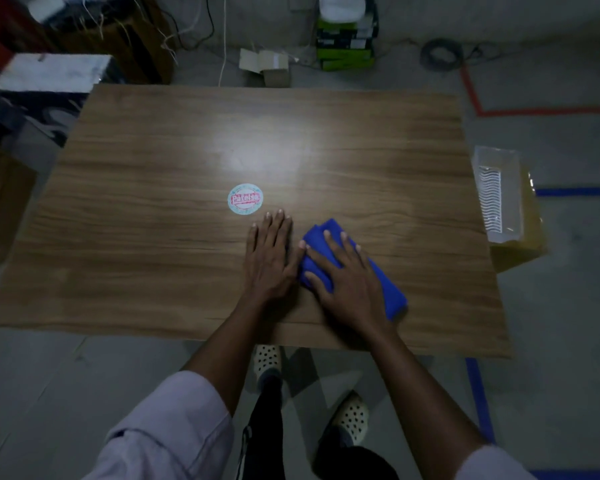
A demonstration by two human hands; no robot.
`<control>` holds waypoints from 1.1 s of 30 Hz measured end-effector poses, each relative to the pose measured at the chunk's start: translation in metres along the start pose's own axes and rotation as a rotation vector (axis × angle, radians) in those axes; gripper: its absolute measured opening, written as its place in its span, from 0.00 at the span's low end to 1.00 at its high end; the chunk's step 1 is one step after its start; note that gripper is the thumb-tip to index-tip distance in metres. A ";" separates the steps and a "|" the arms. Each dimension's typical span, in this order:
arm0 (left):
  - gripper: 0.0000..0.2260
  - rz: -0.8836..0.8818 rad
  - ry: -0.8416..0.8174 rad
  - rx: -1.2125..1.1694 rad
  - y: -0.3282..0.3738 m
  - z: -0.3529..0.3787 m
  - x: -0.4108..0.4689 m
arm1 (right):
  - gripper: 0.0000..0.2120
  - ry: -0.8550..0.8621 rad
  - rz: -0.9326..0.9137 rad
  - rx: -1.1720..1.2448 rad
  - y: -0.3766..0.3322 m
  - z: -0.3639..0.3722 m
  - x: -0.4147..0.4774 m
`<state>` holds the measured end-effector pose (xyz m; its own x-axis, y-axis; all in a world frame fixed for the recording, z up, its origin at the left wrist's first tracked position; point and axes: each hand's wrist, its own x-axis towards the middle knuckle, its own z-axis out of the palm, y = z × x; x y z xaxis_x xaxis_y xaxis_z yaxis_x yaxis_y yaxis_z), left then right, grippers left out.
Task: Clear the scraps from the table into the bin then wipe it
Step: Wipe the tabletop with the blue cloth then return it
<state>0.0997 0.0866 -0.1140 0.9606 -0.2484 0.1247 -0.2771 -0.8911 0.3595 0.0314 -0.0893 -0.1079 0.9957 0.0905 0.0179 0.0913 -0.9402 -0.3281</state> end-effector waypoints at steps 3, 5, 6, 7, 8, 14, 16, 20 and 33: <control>0.30 0.005 0.014 0.013 0.002 0.001 -0.001 | 0.27 0.038 0.110 0.004 0.028 -0.011 0.000; 0.30 0.008 0.016 0.021 0.001 0.003 0.000 | 0.27 0.062 0.213 0.001 0.038 -0.015 0.023; 0.30 0.008 0.021 0.022 0.000 0.003 0.000 | 0.27 0.071 0.263 0.001 0.037 -0.016 0.037; 0.30 0.006 0.028 0.019 -0.001 0.004 0.000 | 0.28 0.075 0.307 0.003 0.033 -0.015 0.050; 0.30 0.004 0.035 0.012 -0.001 0.004 0.000 | 0.28 0.075 0.338 0.002 0.026 -0.011 0.061; 0.30 -0.005 0.053 -0.035 -0.001 0.003 -0.001 | 0.30 0.007 0.096 -0.004 -0.028 0.006 0.041; 0.30 -0.007 0.042 -0.033 0.000 0.002 -0.001 | 0.31 -0.010 0.005 -0.007 -0.018 0.003 0.016; 0.31 -0.006 0.045 -0.027 0.003 0.002 -0.001 | 0.30 0.025 0.100 -0.008 0.029 -0.011 0.006; 0.29 0.009 0.066 -0.076 0.002 -0.001 0.001 | 0.31 0.031 0.015 0.033 -0.017 0.005 0.015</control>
<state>0.1000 0.0853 -0.1127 0.9553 -0.2282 0.1881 -0.2888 -0.8568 0.4273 0.0451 -0.0707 -0.1064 0.9970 0.0660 0.0416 0.0765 -0.9301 -0.3593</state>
